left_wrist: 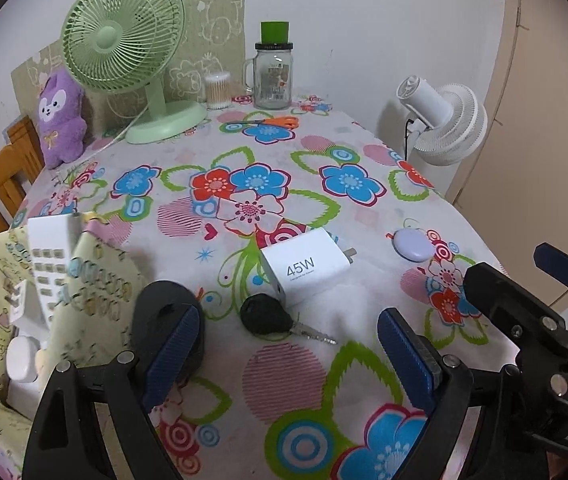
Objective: Organize rigid objects
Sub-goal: 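Move both tools open from the box toward the white charger and lavender puck, then grasp the white charger with the left tool while the right tool grasps the lavender puck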
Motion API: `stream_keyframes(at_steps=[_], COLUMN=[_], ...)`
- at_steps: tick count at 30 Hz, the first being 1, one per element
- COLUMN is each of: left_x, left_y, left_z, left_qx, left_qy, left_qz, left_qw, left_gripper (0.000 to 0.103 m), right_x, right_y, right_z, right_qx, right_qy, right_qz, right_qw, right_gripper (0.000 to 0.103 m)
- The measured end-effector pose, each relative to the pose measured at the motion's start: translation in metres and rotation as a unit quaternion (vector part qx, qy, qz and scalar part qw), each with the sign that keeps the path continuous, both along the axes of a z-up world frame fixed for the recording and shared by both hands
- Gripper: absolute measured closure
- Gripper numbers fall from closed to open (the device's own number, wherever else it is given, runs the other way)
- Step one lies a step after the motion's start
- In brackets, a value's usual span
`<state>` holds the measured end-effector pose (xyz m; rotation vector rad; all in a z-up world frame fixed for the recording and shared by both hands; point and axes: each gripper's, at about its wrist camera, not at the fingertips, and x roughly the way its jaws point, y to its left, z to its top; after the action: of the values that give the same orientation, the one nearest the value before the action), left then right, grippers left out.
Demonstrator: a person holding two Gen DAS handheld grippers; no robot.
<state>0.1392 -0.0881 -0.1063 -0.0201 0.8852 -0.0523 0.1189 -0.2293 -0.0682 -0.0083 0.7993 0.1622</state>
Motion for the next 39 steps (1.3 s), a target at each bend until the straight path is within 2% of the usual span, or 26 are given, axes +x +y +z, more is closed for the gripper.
stream_keyframes(at_steps=[22,37,39], left_x=[0.056,0.072,0.073], left_y=[-0.009,-0.018,-0.019], left_z=[-0.036,-0.051,-0.051], left_qx=[0.004,0.011,0.014], left_qy=[0.028,0.041,0.038], left_qz=[0.008,0.001,0.000], left_qw=[0.9996,0.9991,0.9992], left_gripper=[0.011,0.014,0.014], right_x=[0.066,0.088,0.091], right_y=[-0.003,-0.003,-0.003], right_z=[-0.041,-0.063,-0.066], right_qx=[-0.018,-0.022,-0.020], right_qy=[0.034,0.063,0.069], right_qz=[-0.006,-0.010,-0.008], right_qw=[0.999,0.998,0.997], right_gripper=[0.007,0.011,0.016])
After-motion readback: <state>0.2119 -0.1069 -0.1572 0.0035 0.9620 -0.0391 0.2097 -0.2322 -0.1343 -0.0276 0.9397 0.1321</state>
